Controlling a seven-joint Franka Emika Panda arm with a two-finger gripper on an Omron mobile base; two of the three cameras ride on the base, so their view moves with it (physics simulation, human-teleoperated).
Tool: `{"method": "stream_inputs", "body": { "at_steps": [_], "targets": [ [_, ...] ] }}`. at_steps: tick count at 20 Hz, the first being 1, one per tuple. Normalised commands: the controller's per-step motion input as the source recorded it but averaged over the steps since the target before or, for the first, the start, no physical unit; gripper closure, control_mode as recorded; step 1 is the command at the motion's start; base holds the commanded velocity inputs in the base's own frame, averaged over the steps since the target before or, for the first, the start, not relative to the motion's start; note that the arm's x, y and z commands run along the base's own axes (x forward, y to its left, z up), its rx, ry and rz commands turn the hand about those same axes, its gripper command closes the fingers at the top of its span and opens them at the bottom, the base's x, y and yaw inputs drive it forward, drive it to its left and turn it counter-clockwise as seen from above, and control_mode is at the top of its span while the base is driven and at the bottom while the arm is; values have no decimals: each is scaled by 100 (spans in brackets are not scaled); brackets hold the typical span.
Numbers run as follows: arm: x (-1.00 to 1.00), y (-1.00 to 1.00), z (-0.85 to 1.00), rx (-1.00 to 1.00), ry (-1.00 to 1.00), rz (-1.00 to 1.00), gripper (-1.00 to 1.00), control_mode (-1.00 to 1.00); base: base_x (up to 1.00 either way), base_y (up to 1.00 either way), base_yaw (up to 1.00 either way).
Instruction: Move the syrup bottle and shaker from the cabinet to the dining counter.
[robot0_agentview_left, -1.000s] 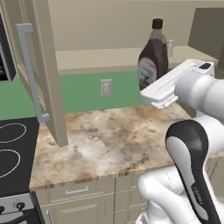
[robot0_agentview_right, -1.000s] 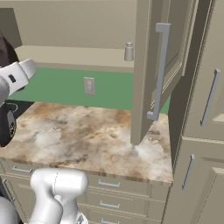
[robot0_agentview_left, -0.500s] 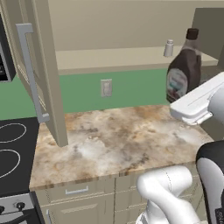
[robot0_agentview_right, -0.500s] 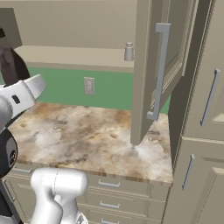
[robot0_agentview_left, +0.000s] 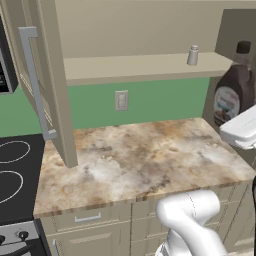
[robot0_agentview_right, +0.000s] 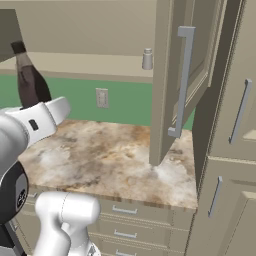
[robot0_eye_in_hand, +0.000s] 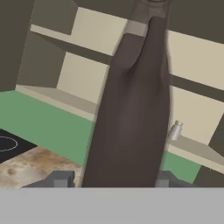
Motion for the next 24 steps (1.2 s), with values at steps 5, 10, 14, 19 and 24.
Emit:
{"method": "stream_inputs", "body": {
  "at_steps": [5, 10, 14, 19, 24],
  "targets": [
    [0, 0, -16, 0, 0, -5, 100, -100, 0, 0, 0],
    [0, 0, -15, 0, 0, -3, 100, -100, 0, 0, 0],
    [0, 0, -4, 0, 0, 0, 100, -100, 0, 0, 0],
    [0, 0, 0, 0, 0, 0, 100, 100, -11, 0, 0],
    [0, 0, 0, 0, 0, 0, 100, 100, -83, 25, 17]
  ]
}}
